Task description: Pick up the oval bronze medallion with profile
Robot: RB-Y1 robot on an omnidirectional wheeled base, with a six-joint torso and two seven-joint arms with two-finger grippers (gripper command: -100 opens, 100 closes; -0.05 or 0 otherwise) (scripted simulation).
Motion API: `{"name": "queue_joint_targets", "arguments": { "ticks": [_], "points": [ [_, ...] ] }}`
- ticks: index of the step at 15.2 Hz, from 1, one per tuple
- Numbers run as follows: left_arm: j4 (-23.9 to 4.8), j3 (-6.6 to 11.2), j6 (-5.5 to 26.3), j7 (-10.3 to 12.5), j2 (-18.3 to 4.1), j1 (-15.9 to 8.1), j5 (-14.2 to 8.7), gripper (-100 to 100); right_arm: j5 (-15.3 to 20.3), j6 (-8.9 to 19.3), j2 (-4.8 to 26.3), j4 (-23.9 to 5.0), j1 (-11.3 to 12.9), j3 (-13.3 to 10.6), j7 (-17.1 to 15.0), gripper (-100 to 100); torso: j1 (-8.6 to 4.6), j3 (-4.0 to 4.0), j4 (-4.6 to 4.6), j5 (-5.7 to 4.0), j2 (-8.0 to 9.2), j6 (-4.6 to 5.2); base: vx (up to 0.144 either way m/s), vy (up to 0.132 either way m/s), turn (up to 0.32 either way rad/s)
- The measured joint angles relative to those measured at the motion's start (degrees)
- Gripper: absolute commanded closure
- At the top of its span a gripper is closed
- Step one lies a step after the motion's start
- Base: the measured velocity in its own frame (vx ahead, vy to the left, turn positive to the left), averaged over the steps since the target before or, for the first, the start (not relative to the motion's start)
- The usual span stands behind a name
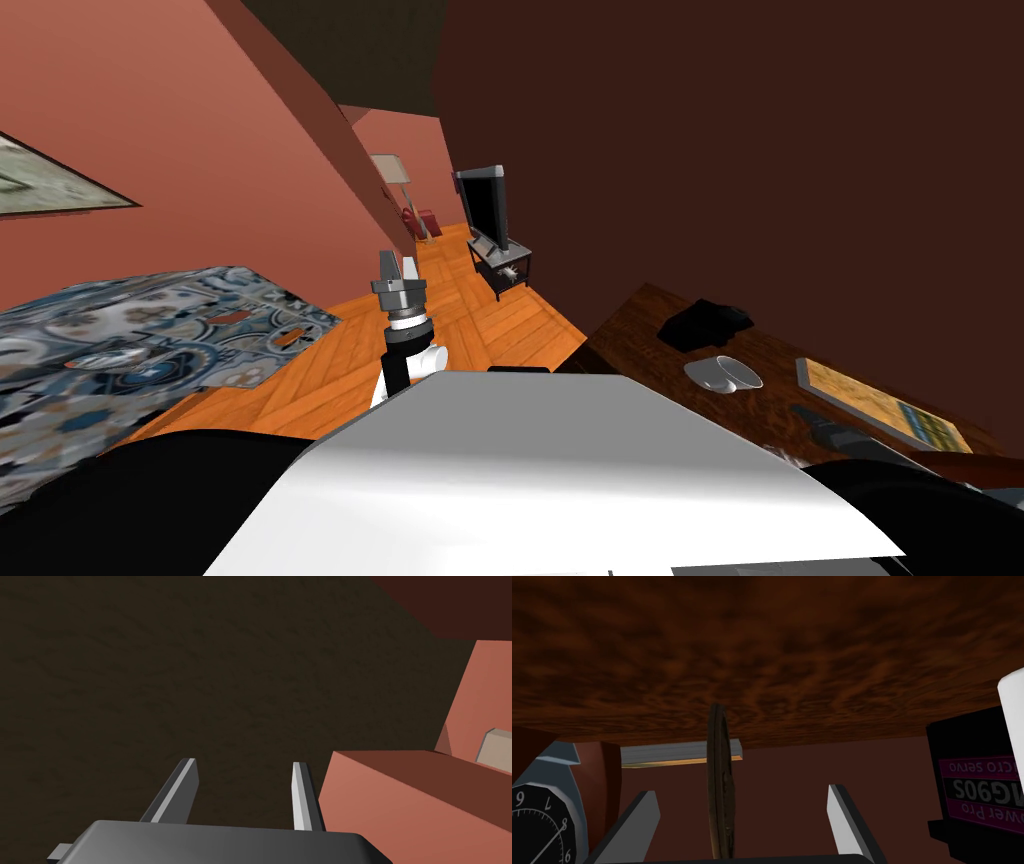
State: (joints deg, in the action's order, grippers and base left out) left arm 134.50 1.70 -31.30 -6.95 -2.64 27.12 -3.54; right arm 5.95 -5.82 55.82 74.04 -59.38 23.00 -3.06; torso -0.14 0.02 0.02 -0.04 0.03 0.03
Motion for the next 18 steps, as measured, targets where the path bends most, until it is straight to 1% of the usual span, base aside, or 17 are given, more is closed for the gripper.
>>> {"name": "queue_joint_targets", "arguments": {
  "ticks": [1,2,7,9,11,13,15,18],
  "points": [
    [0.00,0.00,0.00,0.00,0.00,0.00,0.00,0,0.28,-0.61,-0.99,-0.42,-0.39,0.56,0.26,-100,0.03,0.01,0.00,0.00,0.02,0.01,-0.008,-0.010,0.031],
    [0.00,0.00,0.00,0.00,0.00,0.00,0.00,0,0.36,-0.88,-1.21,-0.56,-0.46,0.69,0.37,100,0.12,0.05,0.02,0.02,0.09,0.00,0.000,0.000,0.000],
    [0.00,0.00,0.00,0.00,0.01,0.00,0.00,0,0.40,-0.82,-1.15,-0.60,-0.49,0.73,0.45,100,0.20,0.09,0.05,-0.02,0.14,-0.01,0.004,0.004,-0.014],
    [0.00,0.00,0.00,0.00,0.01,0.01,0.00,0,0.07,-0.20,0.30,-0.71,0.83,-0.45,0.22,100,0.30,0.02,0.04,-0.05,0.00,-0.09,0.035,0.036,-0.116],
    [0.00,0.00,0.00,0.00,0.01,0.00,0.00,0,-0.59,0.59,2.15,-0.17,1.04,-1.21,-0.46,100,0.29,-0.01,0.03,-0.02,-0.04,-0.14,0.022,0.023,-0.073],
    [0.00,0.00,0.00,0.00,0.01,0.01,0.00,0,-1.13,1.05,4.27,-0.78,2.52,-2.57,-1.07,100,0.30,-0.04,0.02,-0.03,-0.10,-0.16,0.033,0.034,-0.110],
    [0.00,0.00,0.00,0.00,0.01,0.00,0.00,0,-1.61,1.87,6.21,-0.73,3.79,-3.90,-1.51,100,0.31,-0.05,0.02,-0.01,-0.11,-0.20,0.017,0.017,-0.055],
    [0.00,0.00,0.00,0.00,0.01,0.00,0.00,0,-1.91,2.45,7.35,-0.60,4.41,-4.53,-1.85,100,0.23,0.02,0.04,-0.03,0.01,-0.14,0.001,0.001,-0.003]
  ]
}}
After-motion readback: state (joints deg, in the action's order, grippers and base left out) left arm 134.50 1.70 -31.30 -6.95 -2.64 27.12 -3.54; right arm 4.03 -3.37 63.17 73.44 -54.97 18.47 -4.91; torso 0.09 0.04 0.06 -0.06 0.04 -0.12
